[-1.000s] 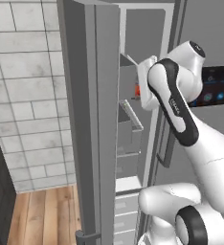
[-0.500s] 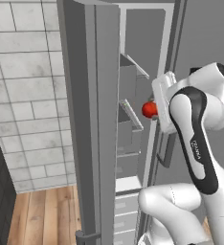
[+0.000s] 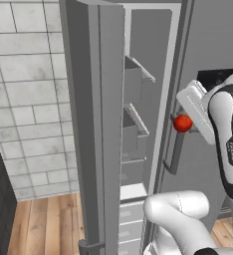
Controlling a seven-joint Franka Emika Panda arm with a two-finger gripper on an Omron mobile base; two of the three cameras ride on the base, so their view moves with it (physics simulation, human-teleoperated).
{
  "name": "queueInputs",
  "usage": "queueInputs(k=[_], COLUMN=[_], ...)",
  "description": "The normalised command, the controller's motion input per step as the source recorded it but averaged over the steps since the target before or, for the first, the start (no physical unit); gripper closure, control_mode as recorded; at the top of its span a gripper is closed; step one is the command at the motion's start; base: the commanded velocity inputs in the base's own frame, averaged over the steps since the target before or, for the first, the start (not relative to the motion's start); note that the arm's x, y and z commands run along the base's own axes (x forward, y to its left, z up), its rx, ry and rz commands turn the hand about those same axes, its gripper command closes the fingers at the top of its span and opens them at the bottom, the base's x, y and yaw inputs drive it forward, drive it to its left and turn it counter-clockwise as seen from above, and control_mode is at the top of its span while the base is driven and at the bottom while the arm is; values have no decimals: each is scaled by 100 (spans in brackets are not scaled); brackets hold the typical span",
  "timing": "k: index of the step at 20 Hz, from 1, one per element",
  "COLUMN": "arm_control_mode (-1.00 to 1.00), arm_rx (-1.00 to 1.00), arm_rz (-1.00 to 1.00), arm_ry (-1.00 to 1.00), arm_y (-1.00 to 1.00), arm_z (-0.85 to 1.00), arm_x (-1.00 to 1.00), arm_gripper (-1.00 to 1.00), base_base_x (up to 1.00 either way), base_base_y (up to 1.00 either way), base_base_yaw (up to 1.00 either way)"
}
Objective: Take the tomato and eggplant out of the freezer and place them in the tupperware container on the counter. Then put the tupperware containing the vegetables back in the freezer.
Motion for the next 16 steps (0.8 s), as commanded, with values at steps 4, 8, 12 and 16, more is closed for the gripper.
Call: queueInputs(k=[4,8,12,16], arm_control_mode=[-100,-100,-100,-100], arm_rx=[-30,-20,-18,-23], arm_rz=[38,40,39,31], arm_ry=[-19,-27,-21,-4], arm_y=[-52,-69,-60,-26], arm_z=[0,-17,-40,-62], arm_x=[-96,-75,-43,-11], arm_gripper=[100,100,100,100], base_base_x=[0,0,0,0], base_base_y=[0,0,0,0], base_base_yaw=[0,0,0,0])
